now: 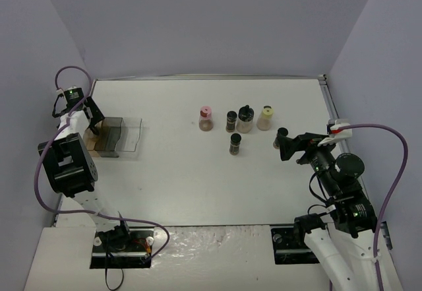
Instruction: Organize the condiment bottles
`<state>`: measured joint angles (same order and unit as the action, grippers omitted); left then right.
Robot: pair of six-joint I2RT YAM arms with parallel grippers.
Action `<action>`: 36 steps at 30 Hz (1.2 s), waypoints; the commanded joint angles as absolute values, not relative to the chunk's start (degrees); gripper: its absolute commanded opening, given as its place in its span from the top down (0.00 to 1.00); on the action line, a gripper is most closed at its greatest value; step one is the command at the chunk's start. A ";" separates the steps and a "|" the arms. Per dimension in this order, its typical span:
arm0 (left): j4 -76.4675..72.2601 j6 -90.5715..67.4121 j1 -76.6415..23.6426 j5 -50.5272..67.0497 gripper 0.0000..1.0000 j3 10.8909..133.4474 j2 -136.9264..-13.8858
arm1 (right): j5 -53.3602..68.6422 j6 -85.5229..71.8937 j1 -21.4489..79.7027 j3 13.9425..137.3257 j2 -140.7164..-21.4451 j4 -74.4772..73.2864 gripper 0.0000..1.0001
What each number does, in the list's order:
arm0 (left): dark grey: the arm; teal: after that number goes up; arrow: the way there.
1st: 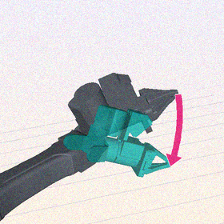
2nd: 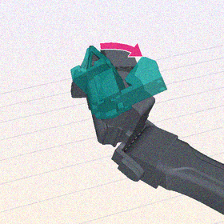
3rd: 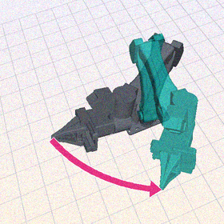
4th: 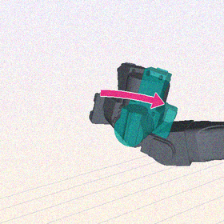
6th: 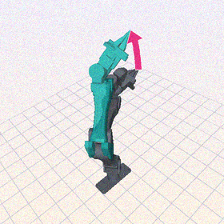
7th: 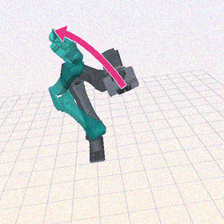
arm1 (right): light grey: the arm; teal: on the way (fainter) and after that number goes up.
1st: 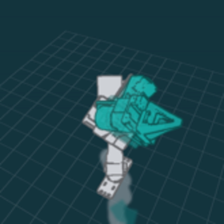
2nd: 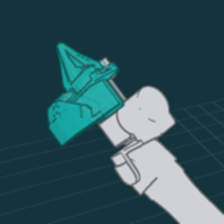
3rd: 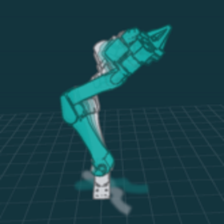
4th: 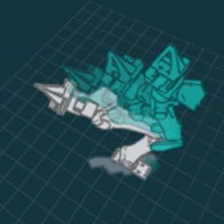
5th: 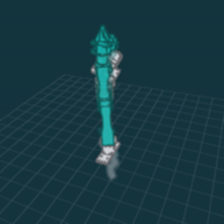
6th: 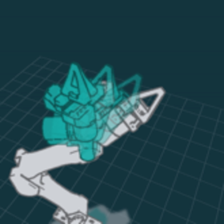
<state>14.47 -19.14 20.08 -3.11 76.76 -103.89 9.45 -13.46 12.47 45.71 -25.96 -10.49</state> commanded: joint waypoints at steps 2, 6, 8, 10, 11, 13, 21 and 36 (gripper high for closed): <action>8.22 -19.14 20.58 -2.46 0.73 77.83 -103.66 | 9.42 -14.18 12.76 45.62 -26.47 -5.80 0.00; 7.91 -18.86 20.60 -2.60 0.58 77.00 -104.05 | 9.72 -15.20 12.78 45.67 -27.17 -5.85 0.00; 8.00 -19.02 20.57 -2.64 0.51 76.60 -103.75 | 10.28 -15.63 12.78 45.77 -27.77 -6.01 0.00; 8.20 -19.44 20.57 -2.66 0.39 76.02 -103.08 | 11.36 -16.30 12.82 45.98 -28.78 -6.41 0.00; 8.48 -19.62 20.57 -2.82 0.35 75.94 -102.88 | 11.65 -16.63 12.74 46.07 -29.14 -6.42 0.00; 9.27 -20.06 20.57 -2.99 0.25 75.97 -102.16 | 12.65 -16.91 12.78 46.27 -30.09 -6.50 0.00; 13.26 -21.83 20.57 -3.02 0.04 77.82 -99.12 | 12.83 -17.17 12.74 48.17 -34.26 -6.80 0.00; 30.72 -21.06 7.05 -0.89 0.03 73.53 -75.38 | 6.86 -12.57 15.46 57.03 -59.88 -4.66 0.00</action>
<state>28.33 -23.39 14.53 -2.65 76.37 -84.06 9.41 -15.12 13.19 52.83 -52.30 -9.70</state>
